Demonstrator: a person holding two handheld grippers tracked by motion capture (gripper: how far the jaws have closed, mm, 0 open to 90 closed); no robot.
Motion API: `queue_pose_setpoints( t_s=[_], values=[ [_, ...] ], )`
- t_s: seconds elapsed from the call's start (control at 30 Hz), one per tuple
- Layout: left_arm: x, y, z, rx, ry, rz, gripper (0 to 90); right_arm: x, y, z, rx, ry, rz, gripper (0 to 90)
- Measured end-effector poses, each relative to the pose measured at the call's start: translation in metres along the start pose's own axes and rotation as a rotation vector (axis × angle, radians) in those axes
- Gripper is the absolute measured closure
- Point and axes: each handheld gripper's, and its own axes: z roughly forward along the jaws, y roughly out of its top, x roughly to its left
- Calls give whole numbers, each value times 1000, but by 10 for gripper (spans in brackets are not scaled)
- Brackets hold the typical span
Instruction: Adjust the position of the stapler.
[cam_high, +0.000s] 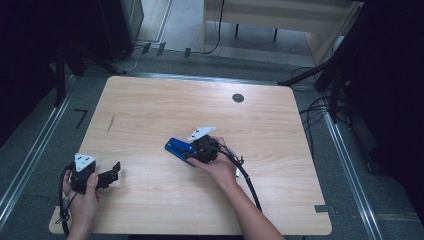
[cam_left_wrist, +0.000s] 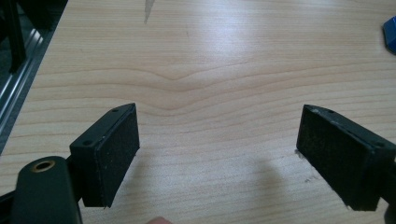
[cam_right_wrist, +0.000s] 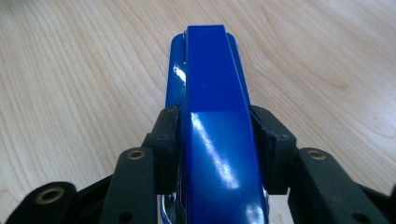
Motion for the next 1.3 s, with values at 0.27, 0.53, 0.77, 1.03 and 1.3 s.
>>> queue_pose_setpoints(
  t_s=[0.27,0.53,0.77,1.03,1.3],
  values=[
    [0,0,0,1,-2,1,136,2,3,6,12,-16,-28,666],
    [0,0,0,2,-6,2,137,5,3,4,15,-28,-68,672],
    [0,-1,-1,-17,2,-2,138,9,-1,-1,10,1,-87,672],
    [1,-1,-3,-30,5,-10,138,15,-10,-11,12,29,-122,673],
    [1,-2,-4,-50,4,-13,141,22,-21,-24,6,41,-146,673]
  ],
)
